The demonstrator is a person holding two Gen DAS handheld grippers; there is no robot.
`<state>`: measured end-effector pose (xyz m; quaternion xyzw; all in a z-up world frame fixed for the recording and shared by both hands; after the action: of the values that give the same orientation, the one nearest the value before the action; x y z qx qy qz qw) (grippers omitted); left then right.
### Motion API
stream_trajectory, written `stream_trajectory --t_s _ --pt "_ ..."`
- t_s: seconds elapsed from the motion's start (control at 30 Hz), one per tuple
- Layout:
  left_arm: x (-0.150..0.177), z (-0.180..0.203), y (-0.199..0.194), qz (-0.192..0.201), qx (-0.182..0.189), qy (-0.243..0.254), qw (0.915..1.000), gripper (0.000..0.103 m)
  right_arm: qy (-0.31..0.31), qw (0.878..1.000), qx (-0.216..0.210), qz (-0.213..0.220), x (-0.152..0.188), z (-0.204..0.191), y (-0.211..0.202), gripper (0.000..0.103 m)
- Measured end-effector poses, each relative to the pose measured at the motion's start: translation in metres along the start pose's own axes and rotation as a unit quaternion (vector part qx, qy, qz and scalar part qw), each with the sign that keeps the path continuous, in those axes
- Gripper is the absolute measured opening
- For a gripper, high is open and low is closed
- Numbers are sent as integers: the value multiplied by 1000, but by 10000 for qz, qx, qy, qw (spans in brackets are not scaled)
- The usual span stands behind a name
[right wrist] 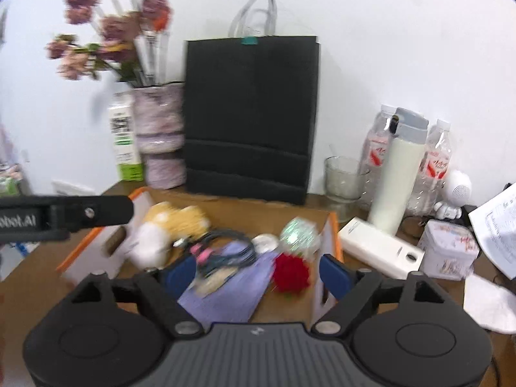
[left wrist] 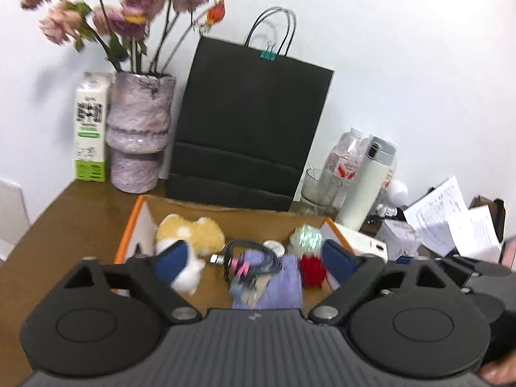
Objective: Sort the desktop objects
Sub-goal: 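Carry the rose and cable over the red box and open both grippers, then withdraw both tools from the box toward the table items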
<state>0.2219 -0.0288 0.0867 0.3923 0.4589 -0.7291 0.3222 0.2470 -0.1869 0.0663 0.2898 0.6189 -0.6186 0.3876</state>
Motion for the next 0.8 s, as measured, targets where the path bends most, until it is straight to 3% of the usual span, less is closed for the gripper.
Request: stream_trajectory --t_s 0.07,0.4,0.5,0.67,0.8 --pt "20 1 -21 68 -43 53 10000 101 49 9999 -87 -14 18 -7 -21 84" --pt "132 -9 -96 -309 -396 109 9987 103 206 9990 -378 -151 131 -36 -100 84" --pt "151 -15 -117 -216 -690 101 9973 103 256 9986 -420 -167 162 -41 -120 85" --pt "186 -15 -143 -228 -852 96 9961 103 392 9983 -373 -196 197 -39 -147 89" --pt "206 -11 -160 -275 -944 508 9939 103 241 9989 -353 -170 217 -40 -159 91"
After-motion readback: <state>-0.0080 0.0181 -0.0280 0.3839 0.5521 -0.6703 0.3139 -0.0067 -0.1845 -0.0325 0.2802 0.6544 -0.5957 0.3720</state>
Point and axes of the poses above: each gripper's, at about its wrist camera, not at the fingertips, and y roughly the way its jaws point, z to its right, x to its underside, the point moved 10 cm from there along y, roughly the way its jaws point, and after that the axes turned 7 degrees about x, right-handed, at the moved point
